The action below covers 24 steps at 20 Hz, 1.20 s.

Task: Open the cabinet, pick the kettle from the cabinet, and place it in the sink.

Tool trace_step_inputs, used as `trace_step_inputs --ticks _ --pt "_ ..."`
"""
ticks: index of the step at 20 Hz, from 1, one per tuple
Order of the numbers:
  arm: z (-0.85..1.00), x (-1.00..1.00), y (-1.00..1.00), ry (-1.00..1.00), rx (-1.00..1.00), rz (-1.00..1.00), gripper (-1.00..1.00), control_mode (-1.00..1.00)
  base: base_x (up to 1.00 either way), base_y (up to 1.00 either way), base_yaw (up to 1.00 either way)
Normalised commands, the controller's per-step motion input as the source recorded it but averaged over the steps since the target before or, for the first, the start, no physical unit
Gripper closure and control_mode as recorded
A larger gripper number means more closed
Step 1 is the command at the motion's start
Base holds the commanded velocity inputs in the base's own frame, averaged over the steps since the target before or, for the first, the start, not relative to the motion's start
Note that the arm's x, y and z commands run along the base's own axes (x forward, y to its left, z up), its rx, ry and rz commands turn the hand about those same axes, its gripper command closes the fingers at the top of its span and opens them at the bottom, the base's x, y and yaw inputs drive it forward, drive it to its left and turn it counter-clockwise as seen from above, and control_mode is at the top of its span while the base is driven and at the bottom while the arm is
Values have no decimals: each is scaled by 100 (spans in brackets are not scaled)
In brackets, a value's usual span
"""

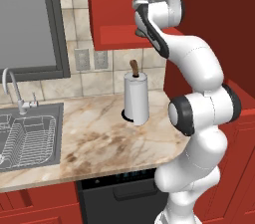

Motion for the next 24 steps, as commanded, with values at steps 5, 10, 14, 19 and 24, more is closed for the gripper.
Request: trace_step_inputs --ticks 5,10,14,19,24 --pt "0 17 -1 -1 0 0 -100 -100 0 0 0" --pt "0 17 -3 0 0 0 -100 -100 0 0 0" --pt "0 20 0 0 0 0 -100 -100 0 0 0" --pt "0 19 0 0 0 0 -100 -100 0 0 0" --pt "-3 8 0 0 0 0 -100 -100 0 0 0"
